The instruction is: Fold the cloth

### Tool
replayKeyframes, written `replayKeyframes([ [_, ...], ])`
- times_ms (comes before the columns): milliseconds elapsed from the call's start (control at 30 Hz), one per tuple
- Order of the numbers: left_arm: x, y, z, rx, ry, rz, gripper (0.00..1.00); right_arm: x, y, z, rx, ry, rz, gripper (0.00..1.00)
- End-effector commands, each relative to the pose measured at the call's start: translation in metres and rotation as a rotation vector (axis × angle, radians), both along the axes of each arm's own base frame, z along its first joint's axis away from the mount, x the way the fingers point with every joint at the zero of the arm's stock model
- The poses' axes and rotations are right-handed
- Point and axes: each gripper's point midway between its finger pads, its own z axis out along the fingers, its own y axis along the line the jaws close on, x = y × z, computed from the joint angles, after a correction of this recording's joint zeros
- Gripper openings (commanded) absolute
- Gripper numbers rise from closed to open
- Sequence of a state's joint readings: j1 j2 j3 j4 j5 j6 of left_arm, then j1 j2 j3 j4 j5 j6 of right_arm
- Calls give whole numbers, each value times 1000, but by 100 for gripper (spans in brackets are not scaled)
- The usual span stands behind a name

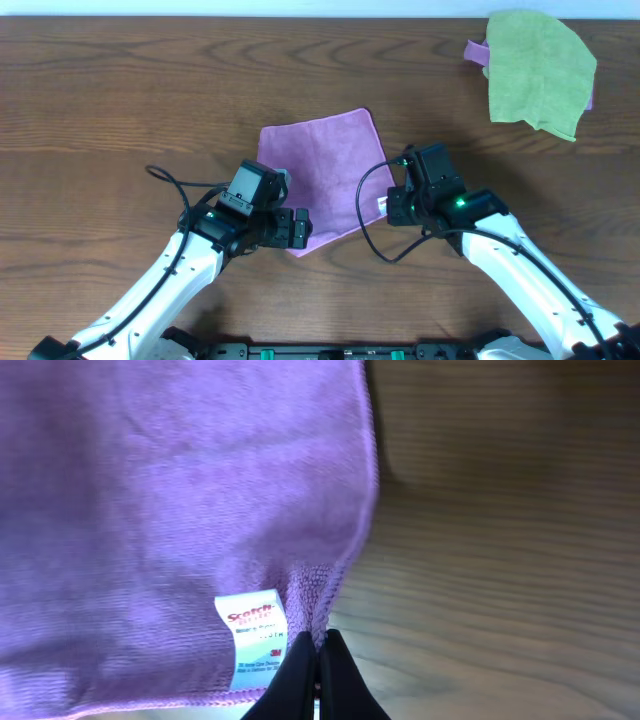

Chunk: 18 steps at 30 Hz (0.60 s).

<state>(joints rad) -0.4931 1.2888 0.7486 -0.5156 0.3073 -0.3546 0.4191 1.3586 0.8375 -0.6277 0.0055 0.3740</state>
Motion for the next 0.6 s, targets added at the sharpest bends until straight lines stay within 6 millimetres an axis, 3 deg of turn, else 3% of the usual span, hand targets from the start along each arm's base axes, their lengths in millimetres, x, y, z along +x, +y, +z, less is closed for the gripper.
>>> replayKeyframes([
  [0,13,5,4,39,-49,24,95,12,-22,8,-113,-59,-44,1],
  [200,15,4,6,32,-53,34,95,10,-58,10,-295,-79,-131,2],
  [233,15,4,6,34,-55,35,95,11,-55,10,-284,-79,-128,2],
  [333,21,15,4,86,-78,77,95,11,1,10,-64,-75,171,1],
  [367,24,21,3,112,-87,111,95,14,5,13,-45,-93,186,2],
  [400,28,29,2,140,-95,157,95,20,-4,14,-77,-108,128,2],
  [467,36,54,3,212,-99,312,95,24,-63,18,-284,-144,-216,2],
  [500,38,60,5,222,-97,351,95,22,-73,18,-327,-145,-251,2],
  [567,43,65,12,211,-96,379,95,20,-61,15,-315,-121,-126,2],
])
